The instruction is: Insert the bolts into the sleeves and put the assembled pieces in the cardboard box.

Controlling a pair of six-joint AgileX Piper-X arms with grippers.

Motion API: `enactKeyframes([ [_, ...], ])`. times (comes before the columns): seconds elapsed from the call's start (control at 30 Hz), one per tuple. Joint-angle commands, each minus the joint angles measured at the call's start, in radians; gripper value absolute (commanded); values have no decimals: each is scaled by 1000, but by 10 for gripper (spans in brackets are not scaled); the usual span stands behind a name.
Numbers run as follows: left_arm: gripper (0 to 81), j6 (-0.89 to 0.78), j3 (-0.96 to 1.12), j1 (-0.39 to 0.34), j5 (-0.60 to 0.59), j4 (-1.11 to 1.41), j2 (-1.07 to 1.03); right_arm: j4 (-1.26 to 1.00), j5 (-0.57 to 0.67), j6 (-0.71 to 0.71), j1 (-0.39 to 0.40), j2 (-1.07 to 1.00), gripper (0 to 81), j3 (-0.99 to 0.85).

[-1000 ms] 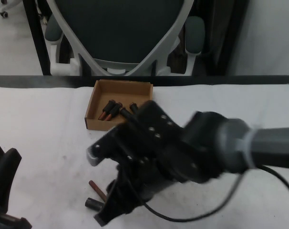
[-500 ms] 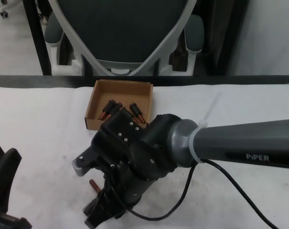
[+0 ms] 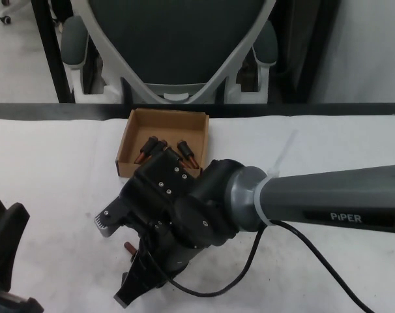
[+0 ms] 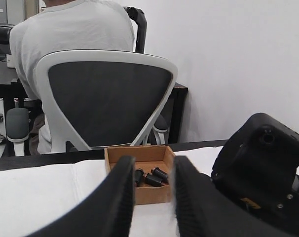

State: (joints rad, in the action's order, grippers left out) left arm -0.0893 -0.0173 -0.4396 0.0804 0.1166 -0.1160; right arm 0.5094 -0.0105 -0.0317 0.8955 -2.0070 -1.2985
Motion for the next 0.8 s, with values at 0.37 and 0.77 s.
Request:
enactKeyframes([
  [0.37,266,4,17,0,0,-16,4,161,-172,-106,-5,1,3,4],
  [0.77,266,7,17,0,0,-24,2,124,-216,-131,58,184,3,132],
])
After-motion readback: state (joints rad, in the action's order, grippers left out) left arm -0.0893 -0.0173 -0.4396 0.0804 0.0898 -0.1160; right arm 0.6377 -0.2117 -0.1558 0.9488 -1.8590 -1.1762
